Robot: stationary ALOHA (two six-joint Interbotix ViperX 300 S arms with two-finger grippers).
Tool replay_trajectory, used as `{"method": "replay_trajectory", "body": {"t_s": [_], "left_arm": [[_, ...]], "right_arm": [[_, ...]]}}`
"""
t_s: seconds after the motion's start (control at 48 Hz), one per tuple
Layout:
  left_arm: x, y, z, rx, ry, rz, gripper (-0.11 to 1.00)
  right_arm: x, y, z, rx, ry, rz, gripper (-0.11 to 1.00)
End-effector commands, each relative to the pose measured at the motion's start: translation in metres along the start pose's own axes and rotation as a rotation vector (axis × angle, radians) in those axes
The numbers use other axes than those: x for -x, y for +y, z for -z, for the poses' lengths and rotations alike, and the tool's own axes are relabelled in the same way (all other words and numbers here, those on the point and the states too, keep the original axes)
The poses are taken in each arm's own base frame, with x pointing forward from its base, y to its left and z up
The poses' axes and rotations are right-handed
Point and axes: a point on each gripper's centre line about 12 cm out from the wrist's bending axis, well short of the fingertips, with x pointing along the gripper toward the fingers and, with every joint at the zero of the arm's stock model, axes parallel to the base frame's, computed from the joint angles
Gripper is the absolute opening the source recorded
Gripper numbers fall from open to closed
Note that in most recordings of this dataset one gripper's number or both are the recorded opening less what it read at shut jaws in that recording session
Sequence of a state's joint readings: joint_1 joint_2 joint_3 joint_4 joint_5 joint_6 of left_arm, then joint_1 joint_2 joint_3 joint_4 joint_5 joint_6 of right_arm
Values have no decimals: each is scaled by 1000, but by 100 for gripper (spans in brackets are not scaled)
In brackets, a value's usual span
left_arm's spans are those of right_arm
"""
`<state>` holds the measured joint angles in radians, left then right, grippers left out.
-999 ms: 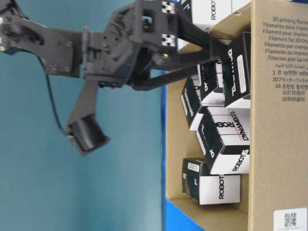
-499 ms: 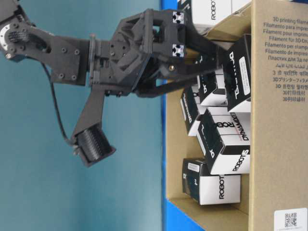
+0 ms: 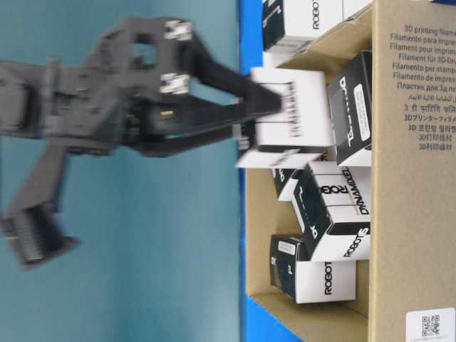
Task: Pick a box that is randomly placed inside the cardboard box.
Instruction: 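Lift the gripped box out and carry it right over the tray, then lower the box into the tray beside the other box and release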
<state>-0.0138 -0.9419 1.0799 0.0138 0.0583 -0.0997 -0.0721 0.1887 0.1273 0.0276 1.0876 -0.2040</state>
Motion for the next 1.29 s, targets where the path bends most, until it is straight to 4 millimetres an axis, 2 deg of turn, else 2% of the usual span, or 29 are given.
{"method": "replay_trajectory", "body": {"t_s": [0.0, 0.166, 0.291, 0.458, 0.708, 0.853, 1.061, 1.27], "left_arm": [[0, -1, -6, -2, -20, 3, -7], [0, -1, -7, -2, -21, 5, -7], [0, -1, -5, -2, -17, 4, -7], [0, -1, -4, -1, -10, 4, -7], [0, -1, -3, -2, -10, 5, -7], [0, -2, -3, -3, -12, 7, -7], [0, -1, -3, -2, -12, 5, -7], [-1, -1, -3, -2, -9, 2, -7]], "right_arm": [[35, -4, -4, -27, -61, 11, 60], [77, -8, 11, -90, -106, 21, 60], [103, -12, 33, -125, -117, 28, 60], [116, -19, 62, -180, -126, 38, 60], [98, -35, 122, -272, -35, 67, 60], [87, -37, 147, -302, -37, 84, 60], [68, -30, 172, -309, 7, 74, 60], [45, -28, 180, -304, 8, 73, 60]]}}
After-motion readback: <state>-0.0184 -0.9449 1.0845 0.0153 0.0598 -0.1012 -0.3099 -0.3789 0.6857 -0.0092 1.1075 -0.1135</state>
